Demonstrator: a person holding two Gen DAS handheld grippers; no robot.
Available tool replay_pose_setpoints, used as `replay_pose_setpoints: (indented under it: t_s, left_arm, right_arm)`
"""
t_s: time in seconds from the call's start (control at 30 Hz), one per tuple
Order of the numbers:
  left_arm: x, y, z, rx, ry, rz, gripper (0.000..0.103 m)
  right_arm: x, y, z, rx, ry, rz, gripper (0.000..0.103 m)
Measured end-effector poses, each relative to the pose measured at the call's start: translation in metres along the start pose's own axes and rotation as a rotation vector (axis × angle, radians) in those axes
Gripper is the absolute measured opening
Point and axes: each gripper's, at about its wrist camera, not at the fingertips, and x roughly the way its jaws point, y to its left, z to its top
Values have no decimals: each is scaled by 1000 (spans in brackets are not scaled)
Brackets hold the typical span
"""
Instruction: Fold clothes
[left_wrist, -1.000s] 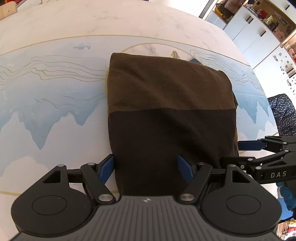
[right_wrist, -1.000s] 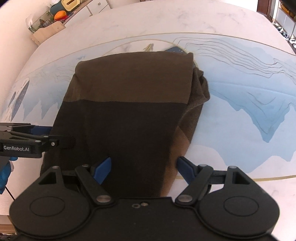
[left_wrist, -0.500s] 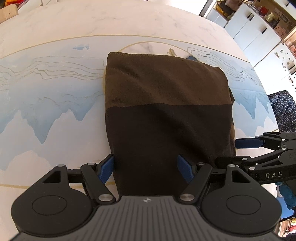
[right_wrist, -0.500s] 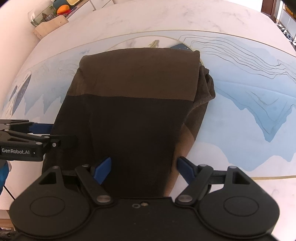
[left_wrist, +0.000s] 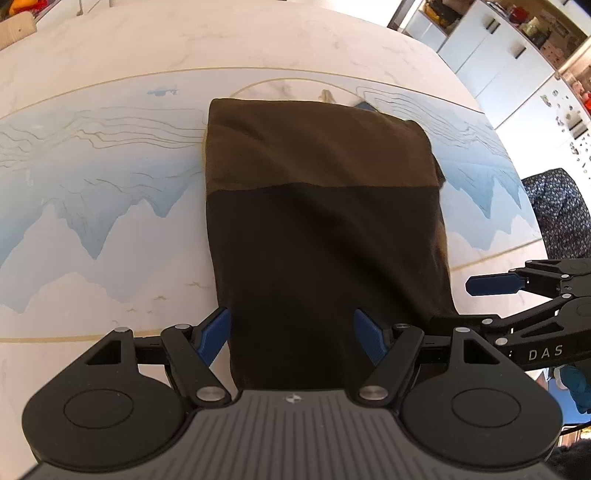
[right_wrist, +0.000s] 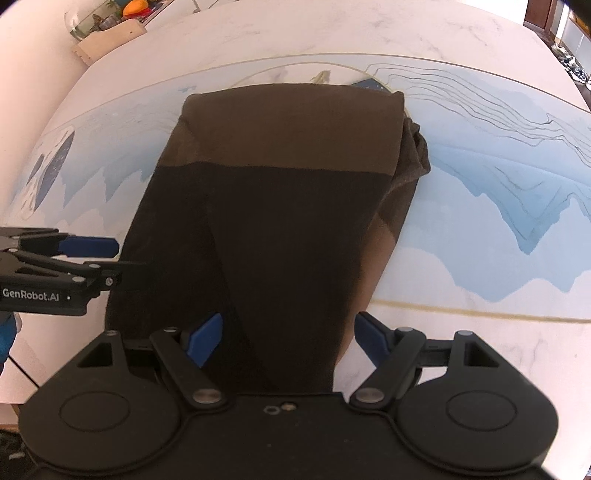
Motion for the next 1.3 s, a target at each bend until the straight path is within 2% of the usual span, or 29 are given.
replay_pose_setpoints:
  t_s: [0.17,0.43,0.73,1.0,1.3]
  left_arm:
    - [-15,1,-7,-9,-11,-4,73]
    - [-43,6,-10,-31,-46,-5,73]
    - [-31,1,-12,-6,11,5,73]
    - [-30,0,-17,-8,27,9,73]
    - [-27,3,-24,-15,85,-11,73]
  right_arm:
    - [-6,7,-9,-4,3,2,103]
    - [-32,7,-3,-2,-77,7,103]
    - [-23,4,-10,9,-37,27,103]
    - [-19,-2,-18,21,-6,18,103]
    - [-14,-6,-19,16,28,14,103]
